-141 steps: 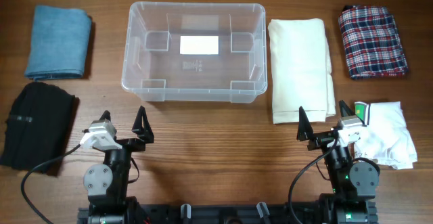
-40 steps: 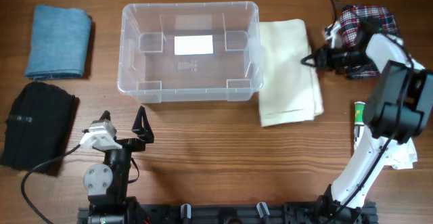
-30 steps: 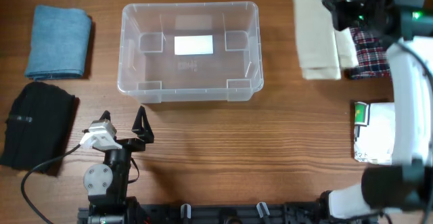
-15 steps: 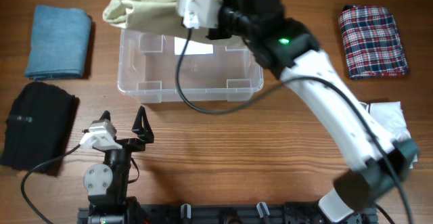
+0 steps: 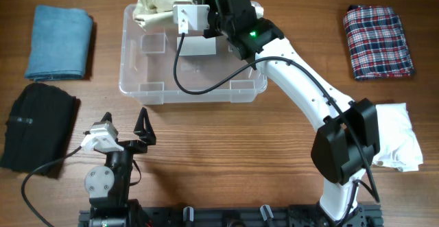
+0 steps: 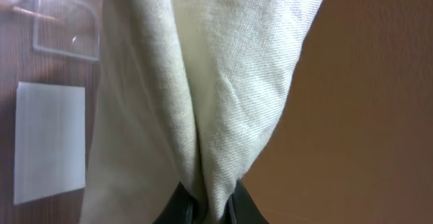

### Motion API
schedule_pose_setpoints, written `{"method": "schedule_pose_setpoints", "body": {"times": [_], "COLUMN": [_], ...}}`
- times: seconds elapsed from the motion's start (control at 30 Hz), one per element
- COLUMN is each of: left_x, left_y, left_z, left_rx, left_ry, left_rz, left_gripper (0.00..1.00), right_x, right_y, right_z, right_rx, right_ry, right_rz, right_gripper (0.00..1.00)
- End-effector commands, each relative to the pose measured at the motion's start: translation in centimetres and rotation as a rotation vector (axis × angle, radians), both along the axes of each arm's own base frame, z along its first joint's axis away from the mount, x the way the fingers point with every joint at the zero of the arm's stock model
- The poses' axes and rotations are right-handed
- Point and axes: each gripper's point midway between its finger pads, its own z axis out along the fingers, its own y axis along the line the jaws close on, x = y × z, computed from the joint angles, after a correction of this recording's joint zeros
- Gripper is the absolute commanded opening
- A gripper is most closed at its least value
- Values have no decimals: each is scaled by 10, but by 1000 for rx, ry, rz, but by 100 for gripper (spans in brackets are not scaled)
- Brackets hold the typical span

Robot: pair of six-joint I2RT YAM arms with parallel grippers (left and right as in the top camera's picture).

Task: Pack container
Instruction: 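Carry the cream cloth into the clear box and release it, then move the right gripper to the plaid cloth and grasp it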

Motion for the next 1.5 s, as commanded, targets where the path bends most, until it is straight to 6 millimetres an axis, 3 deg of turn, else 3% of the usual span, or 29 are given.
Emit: {"method": "schedule_pose_setpoints", "body": {"times": [0.0,0.07,0.3,0.33,0.37,0.5,0.57,0.8,0.93,1.03,1.13,1.23,1.33,1.4,1.47], "left_x": [0,0,0,0,0,0,0,0,0,0,0,0,0,0,0], "left_y": [0,0,0,0,0,0,0,0,0,0,0,0,0,0,0], "left_z": [-2,-2,-2,-2,-2,-2,-2,-2,-2,-2,-2,-2,-2,-2,-2], "left_rx": [2,2,2,2,2,2,2,2,2,2,2,2,2,2,2], "left_ry": [1,1,1,1,1,1,1,1,1,1,1,1,1,1,1], "left_rz": [1,1,1,1,1,1,1,1,1,1,1,1,1,1,1], "left_gripper": [100,100,100,100,100,100,100,100,100,100,100,100,100,100,100], "right_x": [6,7,7,5,3,1,0,0,-2,-22,-65,-102,-142,-155,-156], "right_y": [8,12,30,31,33,37,38,38,39,43,47,43,37,27,15], "right_z": [16,6,-55,-57,-58,-57,-57,-57,-30,13,68,102,127,141,152], "right_rx": [13,3,-30,-33,-26,-16,-10,17,143,249,321,399,532,598,613], "right_ry": [-68,-60,35,44,51,53,59,85,119,146,167,244,437,504,483], "right_rz": [32,55,127,133,135,141,138,117,59,39,65,80,99,58,22], "right_gripper": [4,4,4,5,17,29,50,56,63,72,85,100,100,100,100]}}
